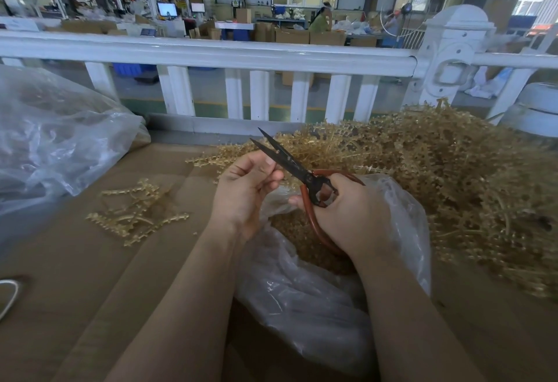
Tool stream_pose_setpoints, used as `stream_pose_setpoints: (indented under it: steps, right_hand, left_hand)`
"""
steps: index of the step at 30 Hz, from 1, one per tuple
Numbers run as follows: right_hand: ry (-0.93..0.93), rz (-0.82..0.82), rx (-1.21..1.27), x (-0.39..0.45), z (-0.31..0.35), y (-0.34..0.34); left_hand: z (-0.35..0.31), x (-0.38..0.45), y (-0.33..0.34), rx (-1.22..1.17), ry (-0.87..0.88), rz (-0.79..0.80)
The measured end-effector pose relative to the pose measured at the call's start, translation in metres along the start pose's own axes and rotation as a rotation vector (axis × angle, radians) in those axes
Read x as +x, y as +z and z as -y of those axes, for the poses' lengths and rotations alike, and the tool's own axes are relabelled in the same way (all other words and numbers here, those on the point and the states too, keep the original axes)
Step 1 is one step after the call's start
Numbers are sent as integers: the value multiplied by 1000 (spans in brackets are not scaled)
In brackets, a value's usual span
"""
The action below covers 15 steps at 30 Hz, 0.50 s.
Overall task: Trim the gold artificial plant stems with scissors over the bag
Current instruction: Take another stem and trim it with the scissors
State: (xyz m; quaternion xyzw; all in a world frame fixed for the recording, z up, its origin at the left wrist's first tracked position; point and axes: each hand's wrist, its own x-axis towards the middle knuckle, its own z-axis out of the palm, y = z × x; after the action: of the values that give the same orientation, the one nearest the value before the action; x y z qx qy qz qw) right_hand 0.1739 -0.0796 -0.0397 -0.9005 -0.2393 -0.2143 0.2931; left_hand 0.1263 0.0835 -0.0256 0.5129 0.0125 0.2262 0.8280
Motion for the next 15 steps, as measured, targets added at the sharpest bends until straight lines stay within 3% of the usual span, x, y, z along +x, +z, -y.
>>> stream_pose_setpoints:
  steps: [15]
  right_hand:
    - [-6, 9, 4, 0, 1, -3]
  left_hand:
    - [2, 0, 0, 105, 25, 8]
